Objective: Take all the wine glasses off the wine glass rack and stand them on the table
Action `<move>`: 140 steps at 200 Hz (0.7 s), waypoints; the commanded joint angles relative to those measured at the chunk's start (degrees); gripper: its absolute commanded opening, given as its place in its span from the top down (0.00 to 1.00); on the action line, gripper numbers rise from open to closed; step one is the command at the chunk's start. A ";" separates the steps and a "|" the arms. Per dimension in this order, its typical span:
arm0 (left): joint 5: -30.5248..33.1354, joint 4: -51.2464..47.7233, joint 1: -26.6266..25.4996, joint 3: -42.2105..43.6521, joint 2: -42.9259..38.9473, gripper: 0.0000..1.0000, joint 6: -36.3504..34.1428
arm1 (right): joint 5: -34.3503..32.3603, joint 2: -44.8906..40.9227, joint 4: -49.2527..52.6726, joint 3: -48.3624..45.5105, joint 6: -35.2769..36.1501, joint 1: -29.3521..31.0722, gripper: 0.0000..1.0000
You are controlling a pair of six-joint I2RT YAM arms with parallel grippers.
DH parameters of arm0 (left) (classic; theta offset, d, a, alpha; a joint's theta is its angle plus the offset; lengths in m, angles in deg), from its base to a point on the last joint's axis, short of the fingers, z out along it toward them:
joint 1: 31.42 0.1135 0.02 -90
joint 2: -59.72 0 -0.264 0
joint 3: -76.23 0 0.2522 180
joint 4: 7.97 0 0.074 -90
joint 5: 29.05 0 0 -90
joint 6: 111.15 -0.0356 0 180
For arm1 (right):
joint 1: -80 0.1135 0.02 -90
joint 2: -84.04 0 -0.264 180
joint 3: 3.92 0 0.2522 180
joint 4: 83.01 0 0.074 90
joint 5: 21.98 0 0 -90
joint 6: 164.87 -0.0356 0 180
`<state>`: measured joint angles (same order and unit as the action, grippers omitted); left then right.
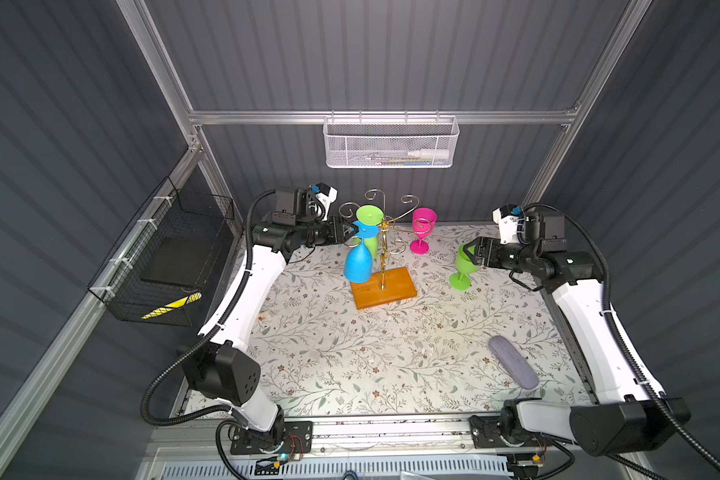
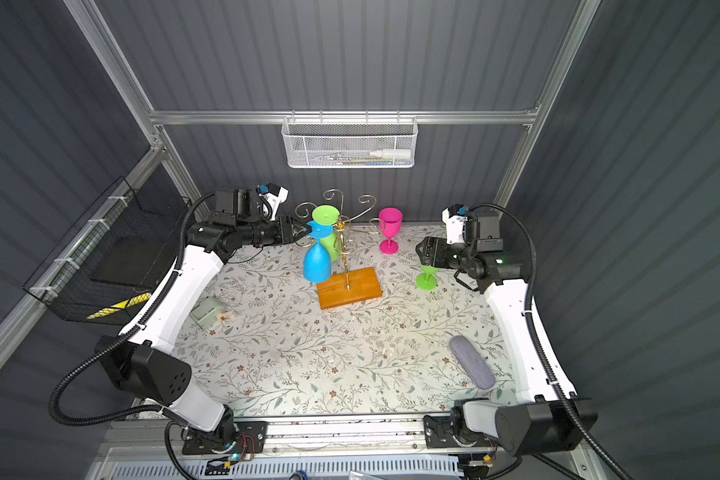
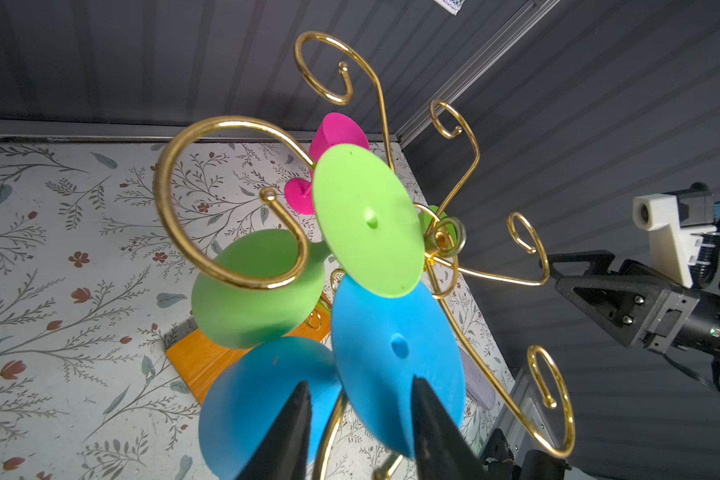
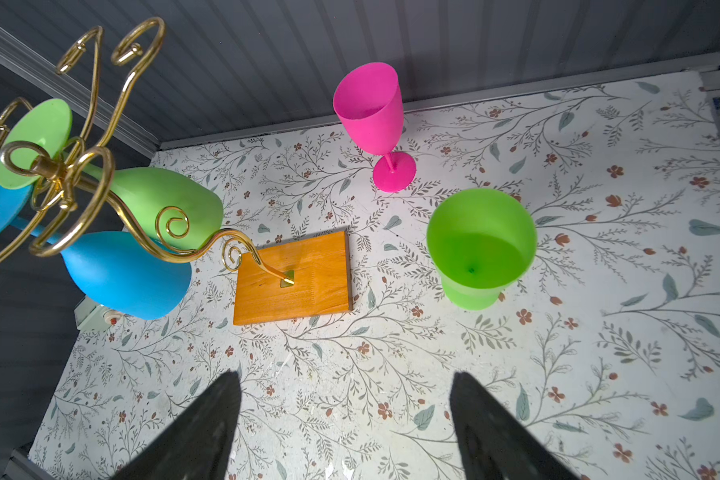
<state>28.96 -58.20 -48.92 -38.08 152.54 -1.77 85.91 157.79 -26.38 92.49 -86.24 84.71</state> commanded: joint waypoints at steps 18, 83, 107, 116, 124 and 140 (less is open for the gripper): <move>-0.37 -0.08 -0.17 -3.41 -0.93 0.45 -0.22 | 0.75 -0.89 -0.31 -0.65 0.13 0.43 0.18; -0.95 0.36 -0.17 -6.45 2.77 0.45 0.04 | 0.57 -1.86 0.06 -1.09 0.38 0.49 0.17; -0.76 -0.90 -0.17 -7.97 4.83 0.47 -0.83 | 0.60 -2.23 0.30 -1.07 0.46 0.52 0.17; -0.27 -1.44 -0.17 -8.58 5.41 0.47 -1.33 | 0.63 -2.33 0.43 -1.09 0.47 0.48 0.17; -0.26 -1.69 -0.17 -8.93 5.90 0.49 -1.59 | 0.57 -2.47 0.46 -1.16 0.48 0.48 0.17; -0.61 -2.03 -0.26 -9.65 6.61 0.51 -1.94 | 0.55 -2.58 0.52 -1.16 0.48 0.48 0.17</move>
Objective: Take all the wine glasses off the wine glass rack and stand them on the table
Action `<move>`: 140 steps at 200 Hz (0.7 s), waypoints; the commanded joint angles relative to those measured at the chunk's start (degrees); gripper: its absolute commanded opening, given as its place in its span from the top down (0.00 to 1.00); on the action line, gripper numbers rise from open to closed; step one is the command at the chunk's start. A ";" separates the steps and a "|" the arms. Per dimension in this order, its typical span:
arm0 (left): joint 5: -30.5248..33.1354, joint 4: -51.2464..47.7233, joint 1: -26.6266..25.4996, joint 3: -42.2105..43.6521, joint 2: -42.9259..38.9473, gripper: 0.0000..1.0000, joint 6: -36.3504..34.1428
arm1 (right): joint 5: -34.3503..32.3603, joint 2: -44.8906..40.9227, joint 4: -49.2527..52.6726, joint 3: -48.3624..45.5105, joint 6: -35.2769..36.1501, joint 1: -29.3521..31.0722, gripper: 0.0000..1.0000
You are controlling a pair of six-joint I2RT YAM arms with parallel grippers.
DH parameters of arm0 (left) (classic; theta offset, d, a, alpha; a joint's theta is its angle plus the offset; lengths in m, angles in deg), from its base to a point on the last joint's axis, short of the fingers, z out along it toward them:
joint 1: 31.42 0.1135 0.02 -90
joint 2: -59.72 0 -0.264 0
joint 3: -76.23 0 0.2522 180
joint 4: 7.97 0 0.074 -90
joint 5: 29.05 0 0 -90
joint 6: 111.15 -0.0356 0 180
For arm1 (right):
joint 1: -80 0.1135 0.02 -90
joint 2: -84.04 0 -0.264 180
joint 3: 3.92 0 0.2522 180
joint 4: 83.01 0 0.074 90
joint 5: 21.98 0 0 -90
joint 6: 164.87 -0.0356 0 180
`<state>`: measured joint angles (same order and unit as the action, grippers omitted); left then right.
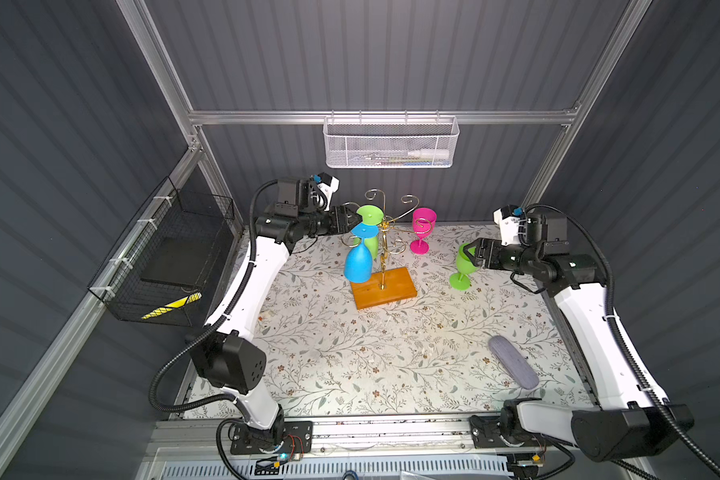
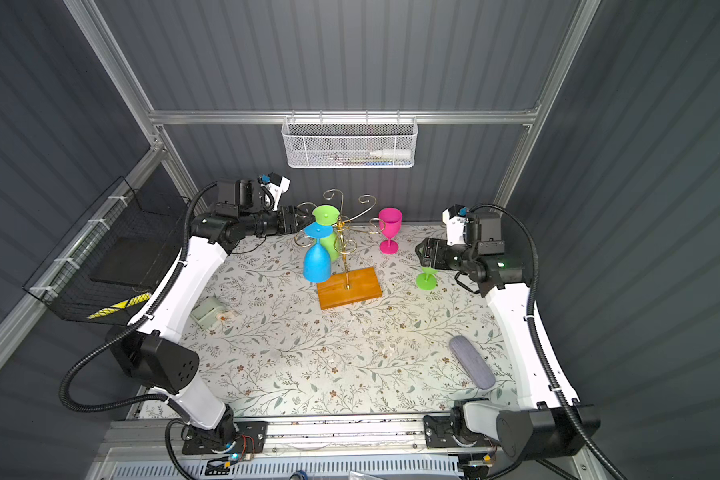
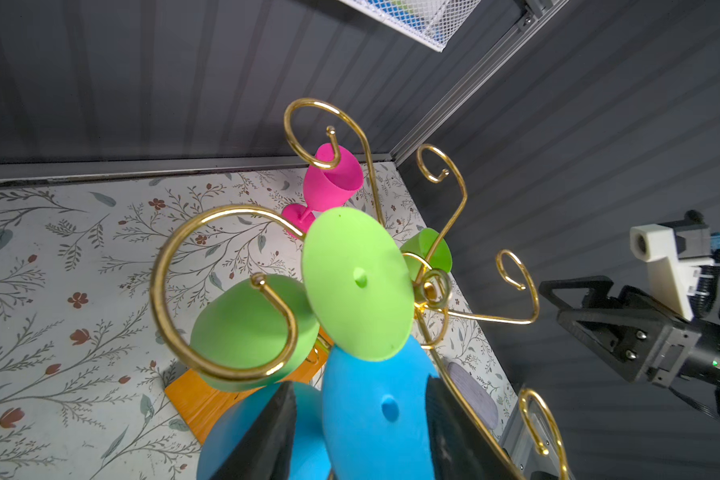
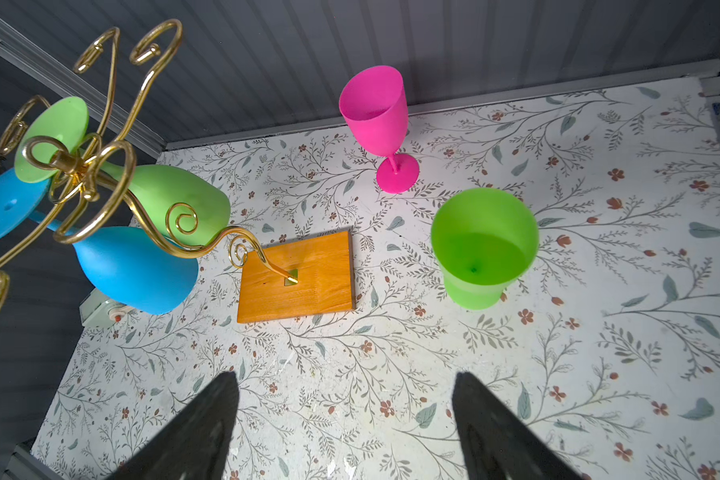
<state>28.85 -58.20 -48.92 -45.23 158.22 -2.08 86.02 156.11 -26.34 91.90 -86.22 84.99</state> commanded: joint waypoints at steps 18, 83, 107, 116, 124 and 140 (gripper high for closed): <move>-0.91 -2.03 -0.26 -2.94 1.51 0.56 -1.67 | 0.49 -0.89 0.46 -0.67 0.45 0.26 0.17; -0.50 -1.50 -0.26 -3.48 1.73 0.73 -1.40 | 0.40 -0.66 0.33 -0.75 0.54 0.33 0.16; -0.60 -1.81 -0.26 -3.74 1.68 0.78 -1.41 | 0.43 -0.57 0.33 -0.81 0.48 0.34 0.16; -0.71 -1.98 -0.26 -3.70 1.60 0.79 -1.48 | 0.42 -0.62 0.27 -0.83 0.52 0.28 0.16; -0.73 -2.11 -0.26 -3.66 1.57 0.80 -1.63 | 0.41 -0.60 0.30 -0.85 0.54 0.33 0.16; -0.73 -2.64 -0.26 -3.66 1.57 0.81 -1.75 | 0.42 -0.70 0.30 -0.92 0.52 0.28 0.16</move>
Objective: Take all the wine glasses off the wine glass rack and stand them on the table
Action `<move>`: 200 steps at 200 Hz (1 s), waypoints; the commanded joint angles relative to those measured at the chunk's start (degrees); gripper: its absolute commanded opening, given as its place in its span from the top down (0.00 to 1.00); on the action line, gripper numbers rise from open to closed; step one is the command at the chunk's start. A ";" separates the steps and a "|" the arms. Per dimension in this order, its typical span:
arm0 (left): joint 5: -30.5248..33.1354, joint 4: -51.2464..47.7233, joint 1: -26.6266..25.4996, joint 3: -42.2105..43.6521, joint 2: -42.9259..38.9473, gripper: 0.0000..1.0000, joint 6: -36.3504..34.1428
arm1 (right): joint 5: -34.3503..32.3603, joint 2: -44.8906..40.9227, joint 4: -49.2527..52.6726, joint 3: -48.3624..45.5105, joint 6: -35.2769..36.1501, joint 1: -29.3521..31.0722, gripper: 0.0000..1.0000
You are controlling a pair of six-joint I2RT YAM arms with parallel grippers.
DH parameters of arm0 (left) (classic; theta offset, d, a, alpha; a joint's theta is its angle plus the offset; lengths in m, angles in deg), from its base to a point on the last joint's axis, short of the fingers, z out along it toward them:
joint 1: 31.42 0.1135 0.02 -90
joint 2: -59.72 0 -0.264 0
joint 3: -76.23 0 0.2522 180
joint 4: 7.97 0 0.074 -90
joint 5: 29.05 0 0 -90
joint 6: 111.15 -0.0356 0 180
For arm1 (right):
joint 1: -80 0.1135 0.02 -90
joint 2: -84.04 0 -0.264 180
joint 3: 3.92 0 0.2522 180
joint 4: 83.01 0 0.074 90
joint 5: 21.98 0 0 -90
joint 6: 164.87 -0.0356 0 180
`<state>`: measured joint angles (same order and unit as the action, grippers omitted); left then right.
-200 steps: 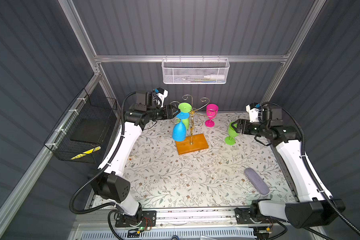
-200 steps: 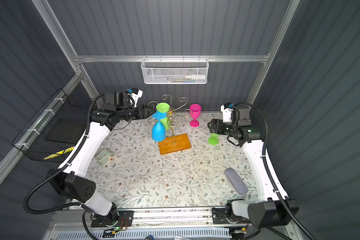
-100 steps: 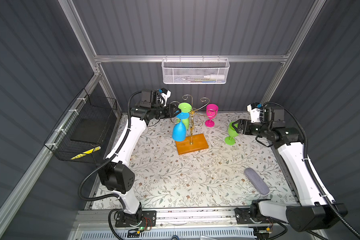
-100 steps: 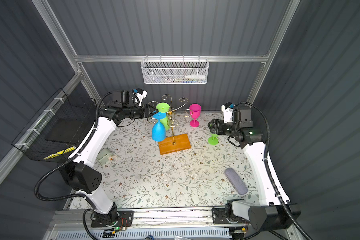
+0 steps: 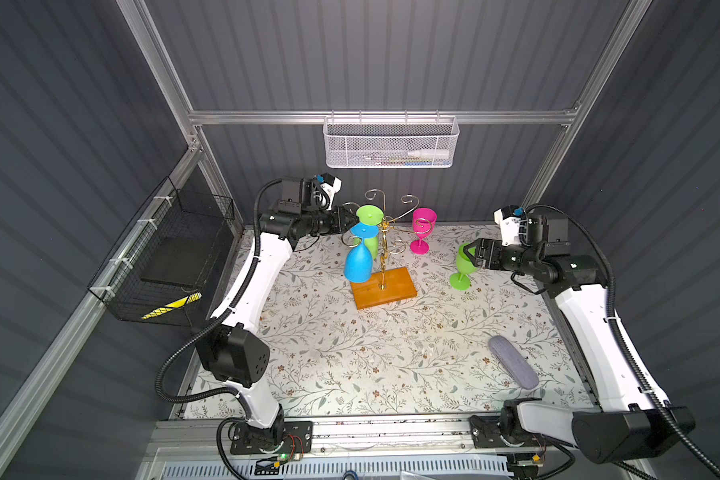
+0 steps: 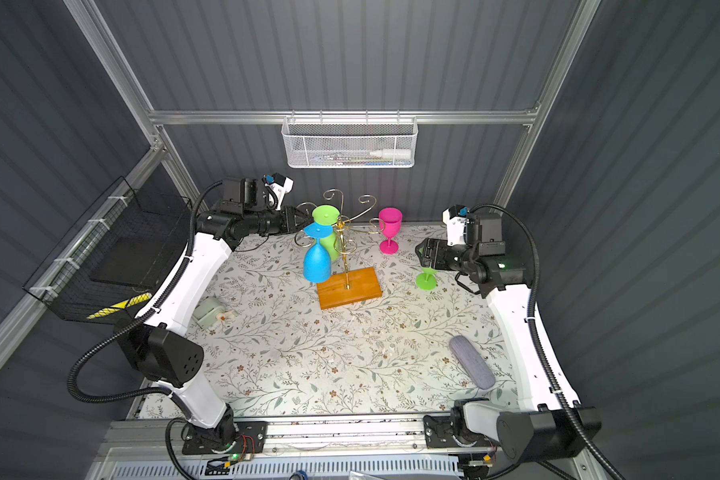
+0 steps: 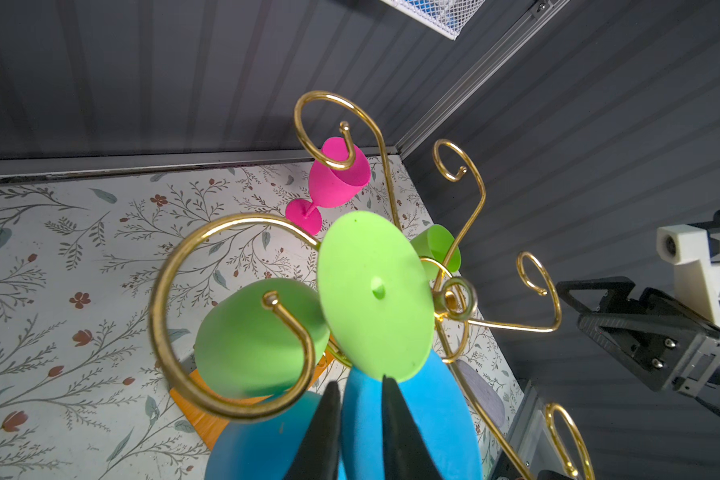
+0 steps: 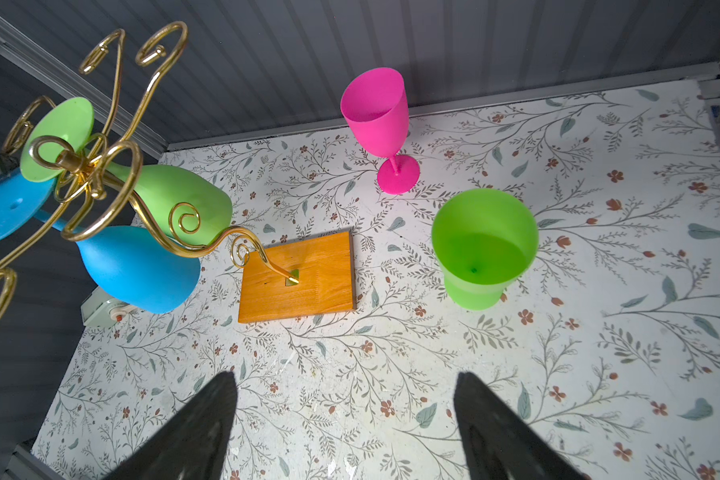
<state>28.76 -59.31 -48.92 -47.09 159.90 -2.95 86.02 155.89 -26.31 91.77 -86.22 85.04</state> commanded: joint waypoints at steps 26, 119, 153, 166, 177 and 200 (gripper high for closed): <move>-0.94 -1.97 -0.26 -1.89 -0.24 0.83 -0.99 | 0.55 -0.40 0.22 -1.05 0.47 0.26 0.16; -1.49 -4.63 -0.26 -3.36 1.04 0.73 -2.29 | 0.67 -0.40 0.08 -0.96 0.47 0.33 0.15; -1.48 -5.39 -0.26 -3.91 1.68 0.73 -2.51 | 0.65 -0.40 0.11 -0.87 0.46 0.42 0.15; -1.77 -5.56 -0.27 -4.00 1.88 0.73 -2.55 | 0.70 -0.32 0.13 -0.79 0.44 0.43 0.15; -2.13 -5.57 -0.35 -4.08 1.98 0.73 -2.55 | 0.71 -0.16 0.09 -0.79 0.41 0.46 0.15; -2.51 -5.99 -0.43 -4.52 2.19 0.76 -2.69 | 0.68 0.00 -0.04 -0.67 0.30 0.50 0.15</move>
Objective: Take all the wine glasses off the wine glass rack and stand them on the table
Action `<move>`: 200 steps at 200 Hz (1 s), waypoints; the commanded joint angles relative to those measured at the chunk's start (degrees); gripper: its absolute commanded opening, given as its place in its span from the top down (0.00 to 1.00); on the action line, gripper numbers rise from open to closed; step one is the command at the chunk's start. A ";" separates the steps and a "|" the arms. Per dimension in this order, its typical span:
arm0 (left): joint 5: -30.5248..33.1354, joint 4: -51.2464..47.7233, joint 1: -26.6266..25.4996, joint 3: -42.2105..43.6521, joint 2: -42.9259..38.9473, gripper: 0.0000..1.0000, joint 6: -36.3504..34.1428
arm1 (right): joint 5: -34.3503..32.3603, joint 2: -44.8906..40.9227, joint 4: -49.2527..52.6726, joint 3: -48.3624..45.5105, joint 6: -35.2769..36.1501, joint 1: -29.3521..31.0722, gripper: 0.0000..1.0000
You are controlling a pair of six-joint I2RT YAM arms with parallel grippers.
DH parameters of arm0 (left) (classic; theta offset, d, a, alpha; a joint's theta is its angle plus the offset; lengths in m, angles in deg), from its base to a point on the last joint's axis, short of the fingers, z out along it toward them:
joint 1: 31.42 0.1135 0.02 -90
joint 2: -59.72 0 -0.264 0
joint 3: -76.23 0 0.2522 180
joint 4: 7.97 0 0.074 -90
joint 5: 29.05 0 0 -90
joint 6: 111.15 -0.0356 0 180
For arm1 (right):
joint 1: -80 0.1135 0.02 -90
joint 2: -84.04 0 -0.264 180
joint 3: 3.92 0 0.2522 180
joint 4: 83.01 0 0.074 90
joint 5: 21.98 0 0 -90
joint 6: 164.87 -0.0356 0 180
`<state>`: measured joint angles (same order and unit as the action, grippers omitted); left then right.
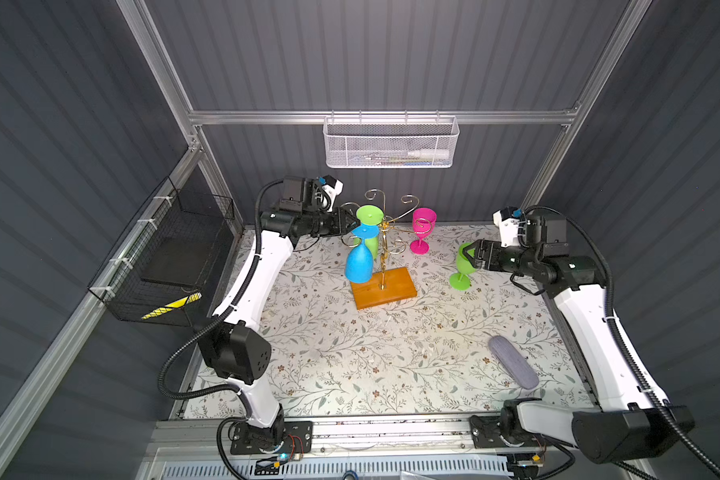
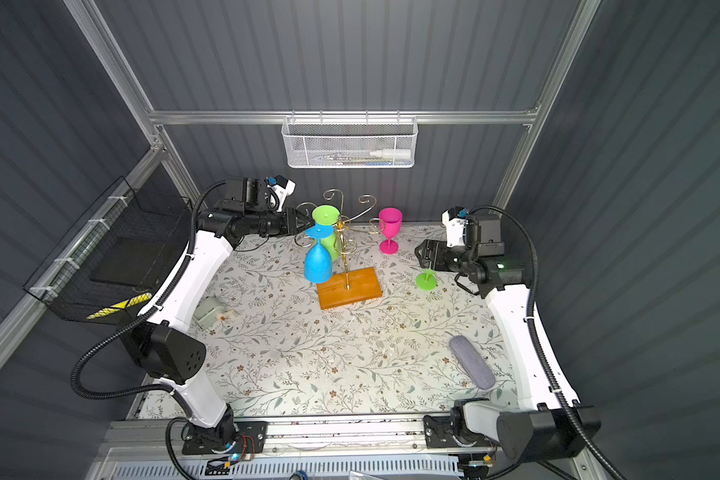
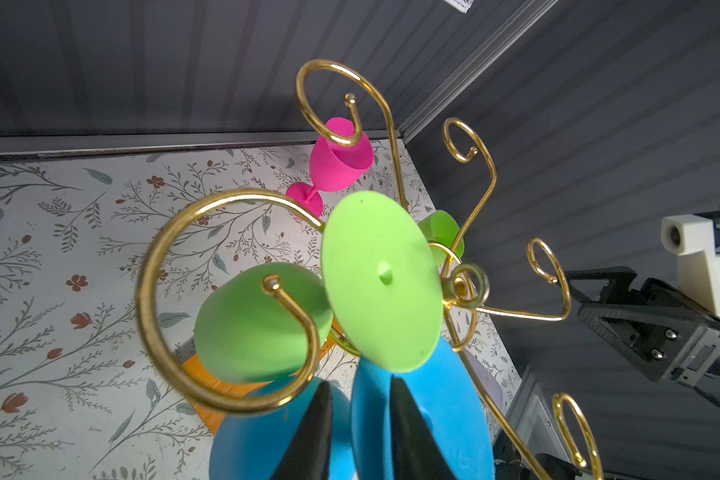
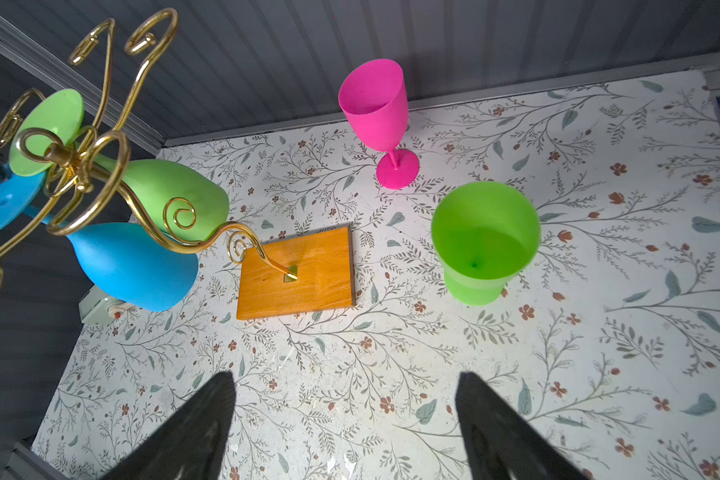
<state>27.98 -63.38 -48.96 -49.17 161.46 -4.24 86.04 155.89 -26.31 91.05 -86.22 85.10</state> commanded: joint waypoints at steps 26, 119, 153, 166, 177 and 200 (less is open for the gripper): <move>-2.04 -2.12 -0.48 -2.71 0.44 0.83 -1.35 | 0.70 0.24 -0.13 0.17 0.35 0.52 0.14; -5.14 -1.08 -0.39 -3.22 0.30 0.98 0.79 | 0.70 0.22 -0.33 -0.03 0.33 0.60 0.14; -7.38 -0.64 -0.31 -3.24 0.38 1.00 1.89 | 0.63 0.05 -0.27 -0.17 0.49 0.56 0.14; -8.17 -0.53 -0.30 -3.39 0.38 1.00 2.29 | 0.69 0.00 -0.22 -0.21 0.47 0.61 0.13; -9.05 -0.63 -0.30 -3.65 0.40 1.00 2.60 | 0.68 0.04 -0.25 -0.26 0.44 0.61 0.14; -9.68 -1.01 -0.30 -4.02 0.18 1.00 2.79 | 0.67 0.18 -0.36 -0.42 0.36 0.57 0.13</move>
<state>20.66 -63.77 -49.45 -51.33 161.37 -2.19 86.04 155.93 -26.36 91.05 -86.22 85.37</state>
